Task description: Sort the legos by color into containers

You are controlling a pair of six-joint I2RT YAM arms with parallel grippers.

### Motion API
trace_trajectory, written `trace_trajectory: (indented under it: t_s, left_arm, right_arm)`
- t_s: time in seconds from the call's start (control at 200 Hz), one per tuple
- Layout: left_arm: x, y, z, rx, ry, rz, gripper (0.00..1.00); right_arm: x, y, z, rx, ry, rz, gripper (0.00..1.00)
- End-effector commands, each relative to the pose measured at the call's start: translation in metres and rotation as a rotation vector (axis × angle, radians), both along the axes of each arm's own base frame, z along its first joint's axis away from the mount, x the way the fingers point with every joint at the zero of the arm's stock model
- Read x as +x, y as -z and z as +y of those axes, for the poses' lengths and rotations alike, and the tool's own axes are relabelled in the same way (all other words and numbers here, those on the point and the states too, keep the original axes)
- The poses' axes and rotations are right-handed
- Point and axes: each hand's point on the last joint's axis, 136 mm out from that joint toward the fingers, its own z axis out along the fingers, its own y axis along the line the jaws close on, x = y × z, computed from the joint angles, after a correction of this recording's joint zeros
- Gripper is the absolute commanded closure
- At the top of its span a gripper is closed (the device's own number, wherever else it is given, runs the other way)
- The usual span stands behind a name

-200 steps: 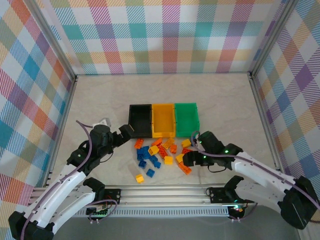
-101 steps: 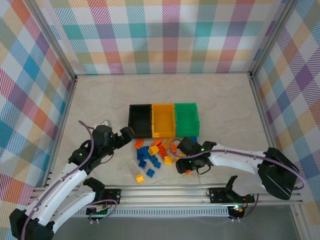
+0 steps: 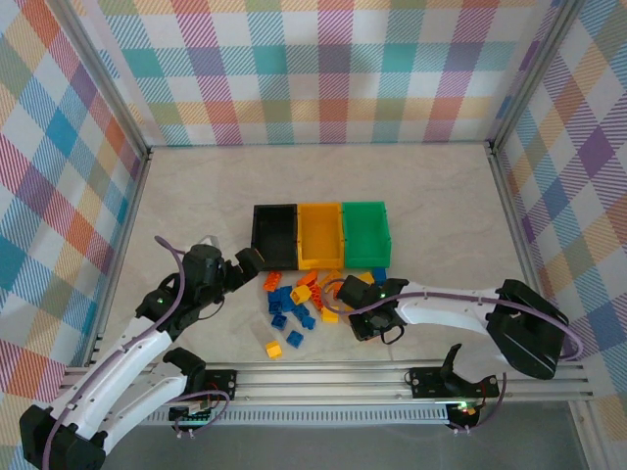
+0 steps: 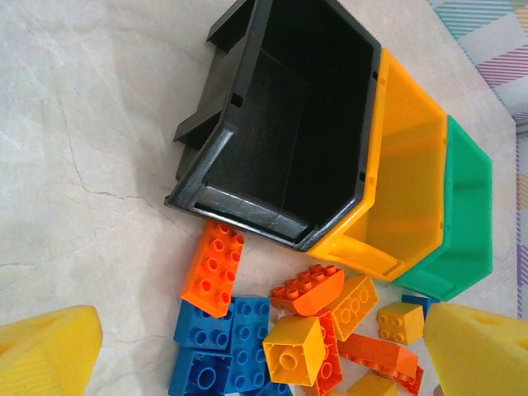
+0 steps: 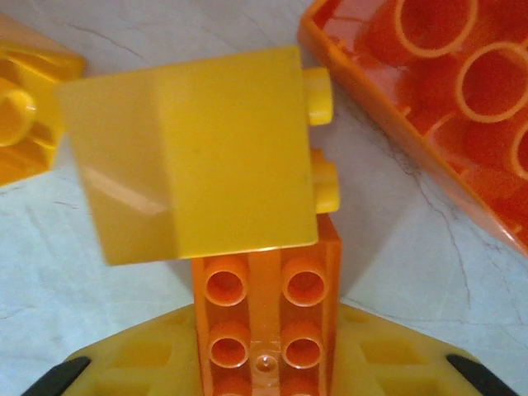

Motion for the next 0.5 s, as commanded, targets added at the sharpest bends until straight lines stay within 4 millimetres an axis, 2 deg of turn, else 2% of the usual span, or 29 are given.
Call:
trace_trajectory:
  t_s: [0.0, 0.135, 0.18, 0.265, 0.335, 0.39, 0.495]
  left_arm:
    - [-0.002, 0.002, -0.004, -0.003, 0.004, 0.033, 0.0]
    - [0.0, -0.007, -0.003, 0.022, 0.013, 0.027, 0.0]
    - [0.0, -0.009, 0.001, 0.055, 0.008, 0.037, 0.0]
    - [0.005, -0.011, -0.002, 0.072, 0.027, 0.027, 0.0]
    - [0.008, -0.012, -0.004, 0.071, 0.036, 0.013, 0.0]
    - [0.009, -0.013, -0.005, 0.073, 0.044, 0.001, 0.0]
    - [0.008, -0.011, -0.006, 0.091, 0.066, 0.001, 0.0]
  right_arm:
    - [0.007, -0.033, 0.013, 0.085, -0.008, -0.061, 0.68]
    - [0.033, -0.086, 0.016, 0.11, -0.016, -0.214, 0.68]
    - [0.05, -0.106, 0.019, 0.126, -0.008, -0.258, 0.68]
    - [0.083, -0.127, 0.027, 0.151, 0.019, -0.294, 0.68]
    - [0.114, -0.142, 0.035, 0.155, 0.033, -0.342, 0.68]
    - [0.137, -0.146, 0.038, 0.148, 0.065, -0.355, 0.68]
    - [0.18, -0.141, 0.031, 0.128, 0.15, -0.367, 0.69]
